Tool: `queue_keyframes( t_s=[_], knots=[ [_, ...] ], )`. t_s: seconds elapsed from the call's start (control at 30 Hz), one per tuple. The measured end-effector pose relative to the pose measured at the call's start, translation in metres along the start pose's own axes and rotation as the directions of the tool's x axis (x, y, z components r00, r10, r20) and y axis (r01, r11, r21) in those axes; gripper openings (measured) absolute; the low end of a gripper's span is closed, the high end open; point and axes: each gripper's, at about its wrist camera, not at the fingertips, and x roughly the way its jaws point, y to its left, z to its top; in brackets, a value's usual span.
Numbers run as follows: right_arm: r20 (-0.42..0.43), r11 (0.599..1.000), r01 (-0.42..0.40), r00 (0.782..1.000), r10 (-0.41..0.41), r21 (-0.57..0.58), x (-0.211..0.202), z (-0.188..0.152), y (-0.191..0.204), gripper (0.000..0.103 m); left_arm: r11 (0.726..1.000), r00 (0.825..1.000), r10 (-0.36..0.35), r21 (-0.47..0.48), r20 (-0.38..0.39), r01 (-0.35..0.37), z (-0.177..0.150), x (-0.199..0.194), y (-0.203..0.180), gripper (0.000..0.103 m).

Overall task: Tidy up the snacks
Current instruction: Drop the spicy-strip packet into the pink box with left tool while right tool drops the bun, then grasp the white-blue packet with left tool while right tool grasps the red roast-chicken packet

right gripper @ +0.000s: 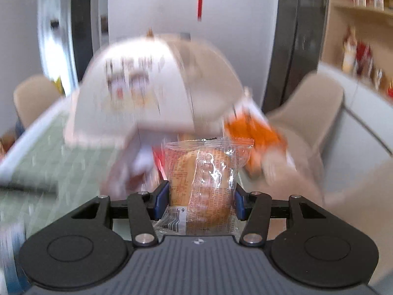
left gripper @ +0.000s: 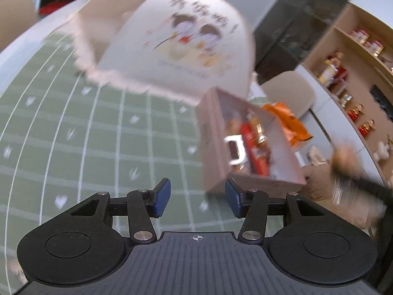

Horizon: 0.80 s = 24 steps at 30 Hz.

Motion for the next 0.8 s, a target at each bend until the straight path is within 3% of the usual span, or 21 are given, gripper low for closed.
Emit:
queue_keyframes(
  t_s=[0.03, 0.07, 0.1, 0.17, 0.3, 0.37, 0.43, 0.5, 0.53, 0.6, 0.7, 0.73, 0.8],
  knots=[
    [0.029, 1.0, -0.02, 0.999, 0.02, 0.004, 0.006, 0.011, 0.002, 0.058, 1.0, 1.0, 0.007, -0.007, -0.006, -0.007, -0.002, 0.001, 0.002, 0.054],
    [0.05, 0.999, -0.034, 0.998, 0.034, 0.006, 0.015, 0.021, 0.006, 0.077, 1.0, 1.0, 0.014, -0.007, -0.011, -0.014, -0.004, -0.001, 0.004, 0.054],
    [0.043, 0.999, -0.035, 0.998, 0.035, -0.003, 0.03, 0.03, 0.01, 0.081, 1.0, 1.0, 0.024, -0.004, -0.016, -0.024, -0.005, -0.004, 0.008, 0.054],
    [-0.008, 0.999, -0.037, 0.999, 0.037, -0.013, 0.049, 0.034, 0.015, 0.08, 0.999, 0.998, 0.053, 0.008, -0.018, -0.053, -0.011, -0.015, 0.014, 0.054],
    [-0.101, 0.982, -0.191, 0.976, 0.191, 0.01, 0.039, 0.01, 0.017, 0.08, 0.983, 0.983, 0.182, 0.022, -0.032, -0.181, -0.025, -0.044, 0.038, 0.054],
    [-0.22, 0.955, -0.296, 0.929, 0.297, 0.037, 0.031, -0.011, 0.017, 0.08, 0.97, 0.967, 0.243, -0.001, -0.074, -0.244, -0.031, -0.056, 0.055, 0.054],
    [-0.357, 0.918, -0.384, 0.847, 0.393, 0.098, 0.022, -0.038, 0.018, 0.08, 0.954, 0.949, 0.29, -0.039, -0.124, -0.296, -0.042, -0.071, 0.072, 0.054],
    [-0.457, 0.897, -0.421, 0.777, 0.433, 0.135, 0.013, -0.062, 0.021, 0.08, 0.936, 0.932, 0.332, -0.071, -0.145, -0.344, -0.053, -0.086, 0.086, 0.054],
    [-0.501, 0.9, -0.414, 0.755, 0.423, 0.137, 0.008, -0.076, 0.024, 0.08, 0.926, 0.925, 0.351, -0.092, -0.147, -0.366, -0.059, -0.092, 0.092, 0.054],
    [-0.57, 0.916, -0.385, 0.731, 0.375, 0.11, -0.001, -0.101, 0.035, 0.08, 0.911, 0.919, 0.364, -0.146, -0.152, -0.385, -0.068, -0.102, 0.102, 0.054],
    [-0.596, 0.928, -0.371, 0.738, 0.316, 0.032, -0.013, -0.123, 0.054, 0.08, 0.902, 0.925, 0.342, -0.217, -0.166, -0.372, -0.078, -0.103, 0.111, 0.054],
    [-0.608, 0.919, -0.391, 0.72, 0.335, 0.044, -0.014, -0.128, 0.061, 0.08, 0.903, 0.924, 0.339, -0.213, -0.177, -0.372, -0.079, -0.1, 0.11, 0.053],
    [-0.647, 0.895, -0.437, 0.659, 0.385, 0.087, -0.011, -0.139, 0.073, 0.083, 0.911, 0.925, 0.324, -0.198, -0.2, -0.362, -0.08, -0.092, 0.103, 0.051]
  ],
)
